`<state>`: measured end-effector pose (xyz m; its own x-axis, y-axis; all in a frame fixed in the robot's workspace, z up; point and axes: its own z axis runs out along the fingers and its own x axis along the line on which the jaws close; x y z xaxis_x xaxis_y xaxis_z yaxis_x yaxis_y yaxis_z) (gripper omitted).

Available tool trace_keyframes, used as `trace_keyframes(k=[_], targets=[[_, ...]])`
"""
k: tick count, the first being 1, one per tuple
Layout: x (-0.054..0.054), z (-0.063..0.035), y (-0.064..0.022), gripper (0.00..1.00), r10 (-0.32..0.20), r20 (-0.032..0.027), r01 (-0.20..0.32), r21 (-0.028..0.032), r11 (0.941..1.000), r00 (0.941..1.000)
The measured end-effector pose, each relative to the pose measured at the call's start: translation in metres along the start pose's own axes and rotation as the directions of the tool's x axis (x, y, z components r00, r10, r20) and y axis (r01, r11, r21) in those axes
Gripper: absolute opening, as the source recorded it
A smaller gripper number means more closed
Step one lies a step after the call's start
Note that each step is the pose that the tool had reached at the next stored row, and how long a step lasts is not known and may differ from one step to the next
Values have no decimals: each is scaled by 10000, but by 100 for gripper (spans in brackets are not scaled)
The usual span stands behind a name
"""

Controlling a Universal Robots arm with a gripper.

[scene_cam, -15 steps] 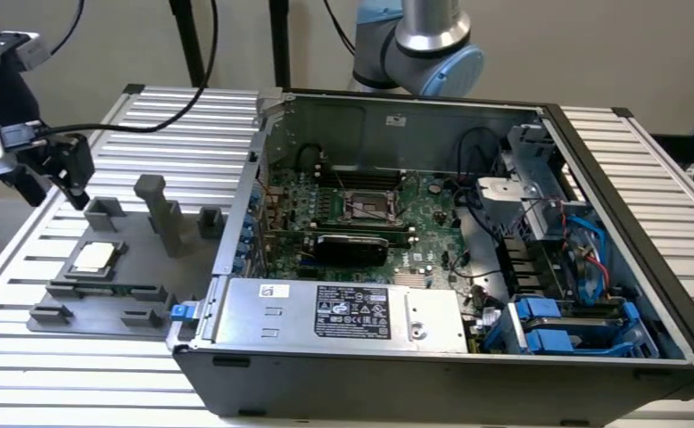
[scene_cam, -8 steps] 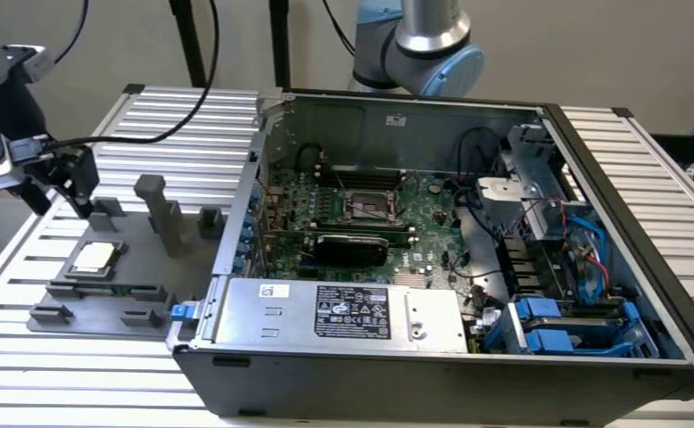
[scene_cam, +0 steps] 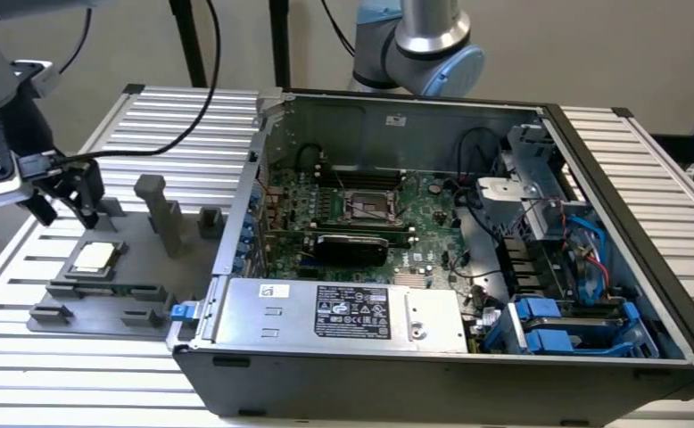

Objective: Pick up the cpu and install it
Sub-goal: 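Pick up the cpu and move it towards the insertion slot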

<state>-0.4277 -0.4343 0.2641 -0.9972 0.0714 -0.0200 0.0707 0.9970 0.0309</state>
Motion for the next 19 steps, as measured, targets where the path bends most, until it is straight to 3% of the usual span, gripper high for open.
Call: trace_keyframes(k=[5, 6, 19], targets=[[-18, 91, -22, 67, -1, 1, 1, 0, 10000, 10000], [-21, 109, -26, 73, 1, 0, -1, 0, 10000, 10000], [-26, 344, -62, 73, 34, 3, -34, 0, 10000, 10000]])
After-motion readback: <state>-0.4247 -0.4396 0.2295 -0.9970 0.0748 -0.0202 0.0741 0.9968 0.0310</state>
